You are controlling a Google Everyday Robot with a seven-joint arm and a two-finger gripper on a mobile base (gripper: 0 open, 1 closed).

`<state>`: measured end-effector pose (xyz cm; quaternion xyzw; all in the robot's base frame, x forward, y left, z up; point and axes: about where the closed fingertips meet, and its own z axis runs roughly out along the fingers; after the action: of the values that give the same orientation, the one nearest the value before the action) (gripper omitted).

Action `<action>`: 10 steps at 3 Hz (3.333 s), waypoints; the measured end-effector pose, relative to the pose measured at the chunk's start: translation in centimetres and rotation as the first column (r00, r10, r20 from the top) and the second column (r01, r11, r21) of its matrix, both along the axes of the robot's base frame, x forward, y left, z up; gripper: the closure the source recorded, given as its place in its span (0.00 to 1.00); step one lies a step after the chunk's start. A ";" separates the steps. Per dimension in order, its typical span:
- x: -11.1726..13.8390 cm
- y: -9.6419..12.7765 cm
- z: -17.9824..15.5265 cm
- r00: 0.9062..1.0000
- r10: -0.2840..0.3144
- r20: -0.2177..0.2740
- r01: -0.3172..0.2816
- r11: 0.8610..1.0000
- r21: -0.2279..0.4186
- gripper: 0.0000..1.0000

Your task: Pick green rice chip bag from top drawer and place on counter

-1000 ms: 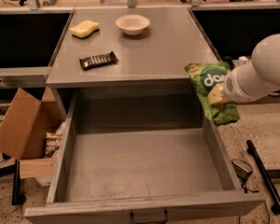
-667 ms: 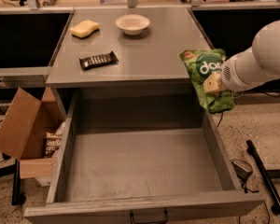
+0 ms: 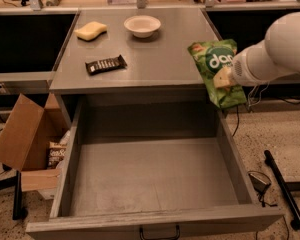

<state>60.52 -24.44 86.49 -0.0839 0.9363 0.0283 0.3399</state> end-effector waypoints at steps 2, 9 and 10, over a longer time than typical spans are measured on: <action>6.2 3.5 5.0 0.980 0.118 0.158 -0.112 0.993 -0.048 1.00; 19.4 4.9 3.1 0.983 0.087 0.161 -0.095 0.995 0.043 1.00; 20.3 4.9 2.8 0.985 0.078 0.151 -0.088 0.995 0.056 0.74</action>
Offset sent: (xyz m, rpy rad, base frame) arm 0.0933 0.0559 0.0738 -0.0472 -0.2319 0.1772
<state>80.81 -19.57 89.25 -0.1140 0.9027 0.0654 0.4097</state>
